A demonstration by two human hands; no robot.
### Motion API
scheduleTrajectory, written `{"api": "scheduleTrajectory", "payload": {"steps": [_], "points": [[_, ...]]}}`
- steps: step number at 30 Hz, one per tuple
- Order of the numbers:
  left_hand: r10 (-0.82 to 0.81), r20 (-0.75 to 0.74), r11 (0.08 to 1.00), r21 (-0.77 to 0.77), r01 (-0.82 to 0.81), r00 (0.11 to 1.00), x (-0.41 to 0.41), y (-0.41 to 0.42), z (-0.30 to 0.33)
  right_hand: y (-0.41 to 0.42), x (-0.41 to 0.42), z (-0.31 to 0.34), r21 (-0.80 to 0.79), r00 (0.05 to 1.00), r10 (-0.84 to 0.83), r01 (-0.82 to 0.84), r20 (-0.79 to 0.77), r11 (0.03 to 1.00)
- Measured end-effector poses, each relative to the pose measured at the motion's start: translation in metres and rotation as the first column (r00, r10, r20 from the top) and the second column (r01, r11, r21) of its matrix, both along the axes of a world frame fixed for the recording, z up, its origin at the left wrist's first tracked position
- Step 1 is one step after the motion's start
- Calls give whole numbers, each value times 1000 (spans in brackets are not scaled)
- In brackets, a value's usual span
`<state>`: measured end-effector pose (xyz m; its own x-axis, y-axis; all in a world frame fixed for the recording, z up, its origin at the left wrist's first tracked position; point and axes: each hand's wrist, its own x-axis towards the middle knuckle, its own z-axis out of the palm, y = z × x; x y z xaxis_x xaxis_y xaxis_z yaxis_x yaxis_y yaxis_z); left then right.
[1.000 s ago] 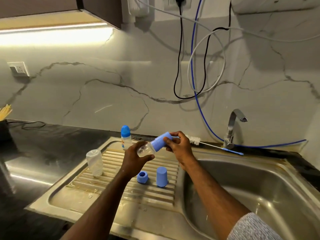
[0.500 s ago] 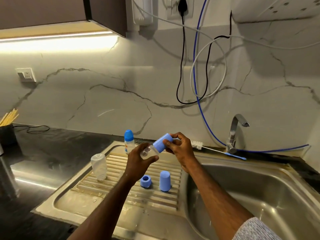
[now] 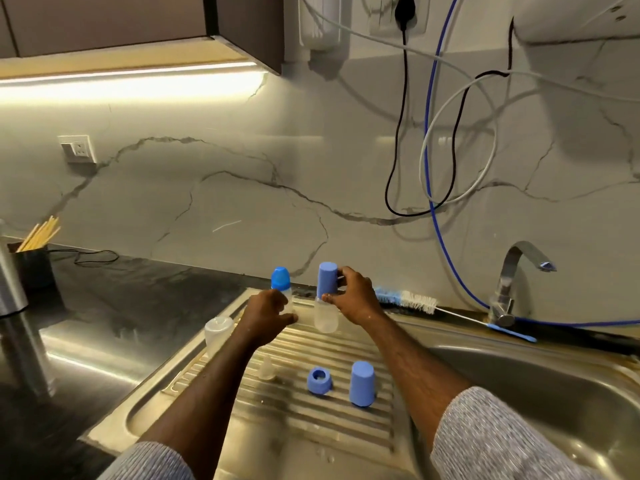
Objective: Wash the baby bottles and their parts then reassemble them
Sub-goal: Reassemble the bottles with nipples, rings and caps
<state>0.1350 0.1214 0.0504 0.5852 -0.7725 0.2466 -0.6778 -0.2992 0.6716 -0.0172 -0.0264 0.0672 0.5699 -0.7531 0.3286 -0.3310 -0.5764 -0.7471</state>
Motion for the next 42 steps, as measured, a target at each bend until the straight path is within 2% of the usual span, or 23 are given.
{"api": "scheduleTrajectory", "payload": {"steps": [10, 30, 35, 37, 39, 40, 42], "points": [[-36, -1, 997, 68, 36, 999, 27, -15, 0, -18, 59, -11, 22, 994, -56, 58, -97, 998], [-73, 42, 991, 117, 68, 996, 13, -15, 0, -29, 45, -12, 118, 987, -65, 83, -146, 990], [-58, 115, 993, 104, 46, 992, 2, -3, -6, -10, 24, -7, -12, 990, -107, 107, -91, 994], [-85, 141, 990, 126, 67, 986, -4, 5, -14, 3, 10, -3, -35, 989, 8, -13, -145, 999], [-97, 133, 989, 129, 79, 986, -9, 14, -23, 20, -3, 2, 10, 908, 226, -237, -353, 971], [-84, 136, 991, 118, 68, 987, -12, 18, -26, 29, -8, 3, 51, 822, 314, -330, -475, 943], [-38, 133, 996, 87, 27, 990, -18, 26, -33, 45, -13, 0, 77, 644, 353, -415, -679, 907]]}}
